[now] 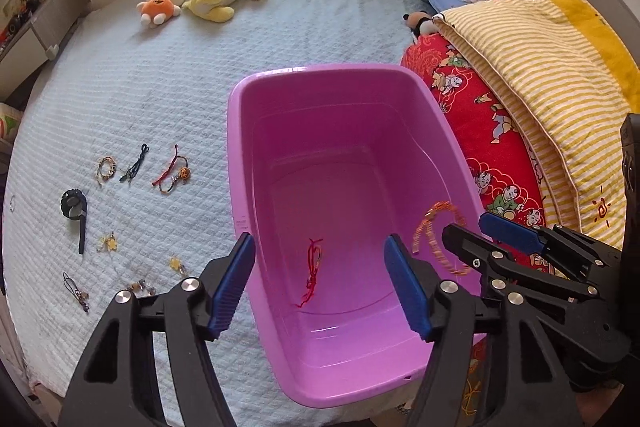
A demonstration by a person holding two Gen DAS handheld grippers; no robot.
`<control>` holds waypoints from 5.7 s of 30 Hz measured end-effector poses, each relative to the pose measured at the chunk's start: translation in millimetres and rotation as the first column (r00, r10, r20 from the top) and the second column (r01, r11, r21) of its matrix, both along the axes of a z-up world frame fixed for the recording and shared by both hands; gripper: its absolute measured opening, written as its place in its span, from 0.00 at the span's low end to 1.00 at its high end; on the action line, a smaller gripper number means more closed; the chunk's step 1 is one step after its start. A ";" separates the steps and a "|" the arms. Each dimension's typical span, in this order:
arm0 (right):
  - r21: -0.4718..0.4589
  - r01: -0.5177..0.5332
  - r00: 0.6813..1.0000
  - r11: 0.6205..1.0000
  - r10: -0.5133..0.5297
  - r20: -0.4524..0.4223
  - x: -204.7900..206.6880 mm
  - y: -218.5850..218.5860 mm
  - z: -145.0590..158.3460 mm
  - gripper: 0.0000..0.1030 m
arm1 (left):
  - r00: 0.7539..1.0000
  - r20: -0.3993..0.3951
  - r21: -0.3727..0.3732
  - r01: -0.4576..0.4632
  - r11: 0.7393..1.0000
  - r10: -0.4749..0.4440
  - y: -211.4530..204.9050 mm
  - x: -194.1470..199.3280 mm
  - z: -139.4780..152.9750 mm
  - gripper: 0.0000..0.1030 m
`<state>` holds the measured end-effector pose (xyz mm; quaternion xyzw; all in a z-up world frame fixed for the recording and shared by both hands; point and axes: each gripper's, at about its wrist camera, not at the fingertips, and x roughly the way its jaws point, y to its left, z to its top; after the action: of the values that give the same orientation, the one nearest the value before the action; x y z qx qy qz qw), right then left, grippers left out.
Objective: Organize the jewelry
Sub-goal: 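Open both grippers to drop the bracelets into the pink tub, then withdraw both tools from the tub back over the remaining jewelry, then move right tool to large beaded bracelet while left tool approaches brown leather cord keychain, then close right gripper on beaded bracelet while left gripper closes on leather cord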
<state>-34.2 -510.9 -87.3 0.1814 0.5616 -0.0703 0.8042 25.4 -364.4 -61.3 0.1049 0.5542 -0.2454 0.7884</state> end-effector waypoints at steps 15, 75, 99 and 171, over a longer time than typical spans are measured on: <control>0.002 0.024 1.000 1.000 -0.024 0.006 -5.7 -0.9 11.3 0.45 | 1.000 0.024 0.004 -0.017 1.000 0.017 13.1 -3.6 14.5 0.70; 0.070 -0.220 0.975 0.973 0.221 -0.011 4.7 337.8 -14.8 0.63 | 0.866 0.128 0.120 -0.498 0.859 0.484 469.4 -12.2 -0.7 0.91; -0.132 -0.023 0.997 0.991 0.033 0.071 31.7 414.1 -183.4 0.66 | 0.942 0.142 0.025 -0.311 0.950 0.304 483.2 53.2 -192.7 0.93; -0.270 -0.222 0.944 0.937 0.276 0.181 93.8 450.5 -252.0 0.13 | 0.944 0.245 0.003 -0.228 0.974 0.221 442.2 78.4 -268.9 0.26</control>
<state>59.6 -60.5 -339.3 0.0140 0.4761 -0.0162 0.8791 103.8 77.8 -330.3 0.0828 0.4657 -0.1305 0.8713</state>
